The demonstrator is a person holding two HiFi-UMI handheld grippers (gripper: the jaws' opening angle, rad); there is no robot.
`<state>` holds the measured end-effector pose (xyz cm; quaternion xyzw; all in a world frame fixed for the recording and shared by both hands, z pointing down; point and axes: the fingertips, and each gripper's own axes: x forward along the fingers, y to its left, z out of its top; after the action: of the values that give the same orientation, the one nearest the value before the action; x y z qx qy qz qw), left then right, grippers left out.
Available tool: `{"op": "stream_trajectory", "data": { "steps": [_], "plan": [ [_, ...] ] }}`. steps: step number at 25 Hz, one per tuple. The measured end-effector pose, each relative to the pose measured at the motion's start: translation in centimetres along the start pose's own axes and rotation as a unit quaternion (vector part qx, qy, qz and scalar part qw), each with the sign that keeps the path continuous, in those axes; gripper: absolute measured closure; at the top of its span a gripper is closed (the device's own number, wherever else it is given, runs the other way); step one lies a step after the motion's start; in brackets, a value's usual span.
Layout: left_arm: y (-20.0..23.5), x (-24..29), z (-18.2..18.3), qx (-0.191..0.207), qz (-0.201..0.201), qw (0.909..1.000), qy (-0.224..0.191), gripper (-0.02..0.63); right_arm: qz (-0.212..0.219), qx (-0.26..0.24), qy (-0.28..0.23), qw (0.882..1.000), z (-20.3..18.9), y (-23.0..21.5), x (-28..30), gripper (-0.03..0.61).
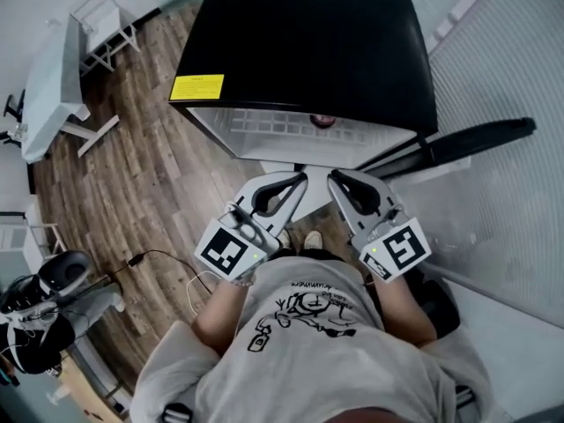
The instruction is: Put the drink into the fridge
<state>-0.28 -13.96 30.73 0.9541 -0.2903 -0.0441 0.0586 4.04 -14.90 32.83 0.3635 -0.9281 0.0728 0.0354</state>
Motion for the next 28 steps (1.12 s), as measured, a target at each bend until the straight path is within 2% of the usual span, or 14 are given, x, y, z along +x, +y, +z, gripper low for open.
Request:
{"op": "stream_trajectory", "data": {
  "steps": [14, 28],
  "plan": [
    [-2.3, -0.6, 3.4, 0.009, -0.003, 1.0000, -0.002, 0.612, 0.023, -0.003, -0.003, 1.000, 3.3, 2.2, -1.3, 0.540],
    [-2.6, -0.8, 3.3, 0.006, 0.003, 1.0000, 0.006, 0.612, 0.022, -0.010, -0.002, 1.000, 4.5, 1.5, -1.9, 0.541]
  ]
}}
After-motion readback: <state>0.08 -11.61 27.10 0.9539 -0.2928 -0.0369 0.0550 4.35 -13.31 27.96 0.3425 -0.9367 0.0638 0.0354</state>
